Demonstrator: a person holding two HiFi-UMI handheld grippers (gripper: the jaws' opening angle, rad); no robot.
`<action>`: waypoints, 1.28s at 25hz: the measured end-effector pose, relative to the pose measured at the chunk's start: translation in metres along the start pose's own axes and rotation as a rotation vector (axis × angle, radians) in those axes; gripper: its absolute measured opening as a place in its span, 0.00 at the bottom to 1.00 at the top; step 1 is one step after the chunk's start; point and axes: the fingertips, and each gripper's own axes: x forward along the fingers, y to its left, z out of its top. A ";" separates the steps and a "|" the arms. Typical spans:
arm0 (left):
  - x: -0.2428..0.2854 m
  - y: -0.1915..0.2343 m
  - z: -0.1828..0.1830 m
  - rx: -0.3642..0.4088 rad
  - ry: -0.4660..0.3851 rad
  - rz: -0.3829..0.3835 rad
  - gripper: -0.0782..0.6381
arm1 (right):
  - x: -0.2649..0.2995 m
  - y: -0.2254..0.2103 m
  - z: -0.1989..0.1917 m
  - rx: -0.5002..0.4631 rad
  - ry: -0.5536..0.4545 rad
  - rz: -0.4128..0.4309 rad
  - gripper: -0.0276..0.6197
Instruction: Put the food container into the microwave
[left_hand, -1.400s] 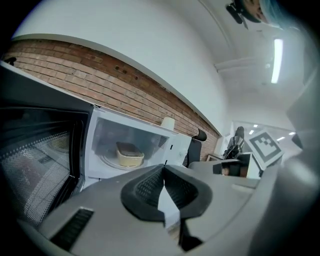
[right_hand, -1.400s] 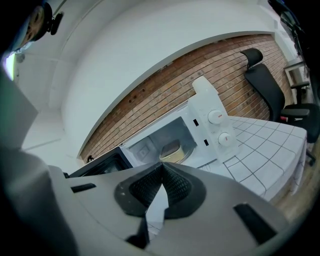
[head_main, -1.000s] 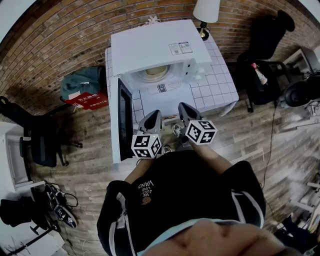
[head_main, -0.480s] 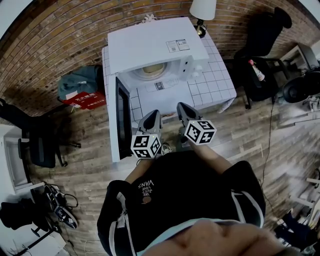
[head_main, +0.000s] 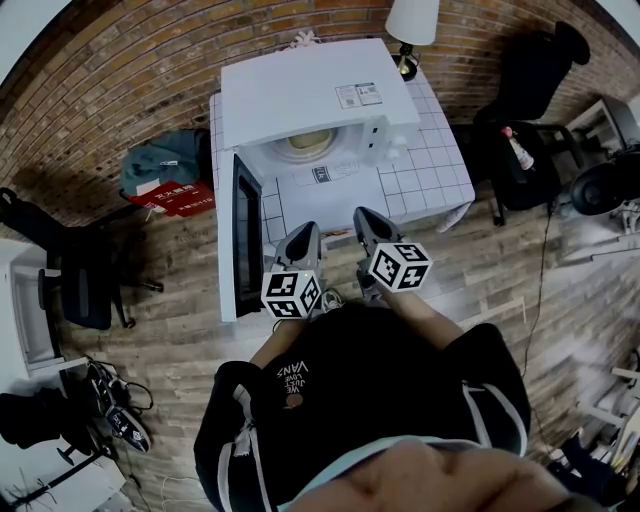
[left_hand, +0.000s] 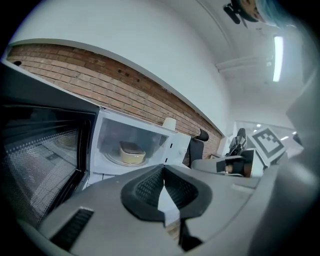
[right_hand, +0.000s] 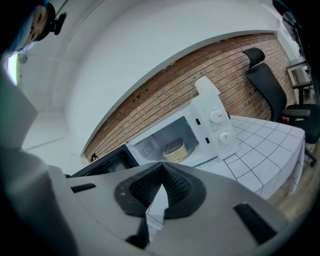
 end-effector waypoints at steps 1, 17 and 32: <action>0.000 -0.001 0.001 0.002 -0.001 0.006 0.12 | 0.000 0.000 0.001 -0.002 0.002 0.004 0.05; 0.000 -0.012 0.000 -0.009 -0.013 0.071 0.12 | -0.005 -0.005 0.007 -0.047 0.049 0.066 0.05; 0.007 -0.023 -0.001 -0.028 -0.034 0.112 0.12 | -0.008 -0.015 0.010 -0.071 0.075 0.094 0.05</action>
